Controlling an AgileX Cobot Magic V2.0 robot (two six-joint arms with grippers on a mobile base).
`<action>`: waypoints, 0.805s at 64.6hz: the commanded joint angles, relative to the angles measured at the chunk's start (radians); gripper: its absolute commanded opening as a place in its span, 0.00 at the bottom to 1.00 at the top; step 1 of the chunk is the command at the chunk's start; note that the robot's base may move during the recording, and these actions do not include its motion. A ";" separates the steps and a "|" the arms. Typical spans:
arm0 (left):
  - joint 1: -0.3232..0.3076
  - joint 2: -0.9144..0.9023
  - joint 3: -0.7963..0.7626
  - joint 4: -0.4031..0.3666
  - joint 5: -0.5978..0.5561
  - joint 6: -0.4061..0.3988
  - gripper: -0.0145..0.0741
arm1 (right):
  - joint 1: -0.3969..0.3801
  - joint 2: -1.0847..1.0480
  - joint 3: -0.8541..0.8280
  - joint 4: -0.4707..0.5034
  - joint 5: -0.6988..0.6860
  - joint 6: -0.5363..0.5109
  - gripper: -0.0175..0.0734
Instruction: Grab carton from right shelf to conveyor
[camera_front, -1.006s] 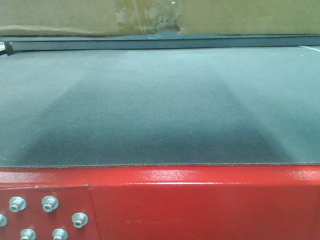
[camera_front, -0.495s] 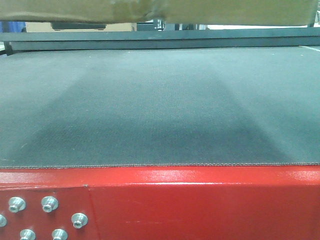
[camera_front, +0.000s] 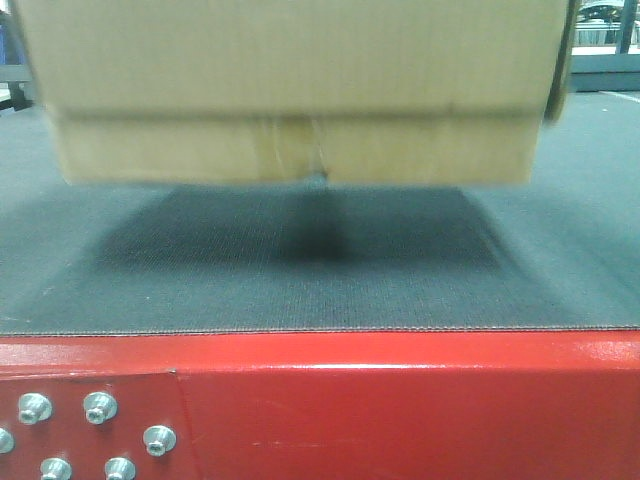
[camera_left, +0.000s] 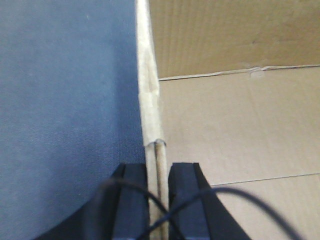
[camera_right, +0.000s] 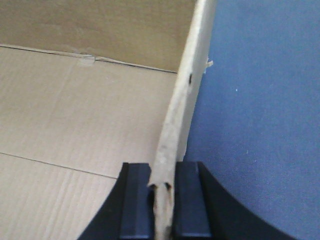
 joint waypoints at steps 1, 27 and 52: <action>0.002 0.037 -0.002 -0.012 -0.048 0.005 0.16 | -0.011 0.027 -0.010 0.005 -0.078 -0.012 0.12; 0.002 0.096 -0.007 -0.005 -0.046 0.005 0.63 | -0.024 0.112 -0.010 0.005 -0.087 -0.012 0.71; 0.002 -0.022 -0.078 -0.005 0.060 0.059 0.83 | -0.028 -0.050 -0.010 -0.001 -0.065 -0.012 0.71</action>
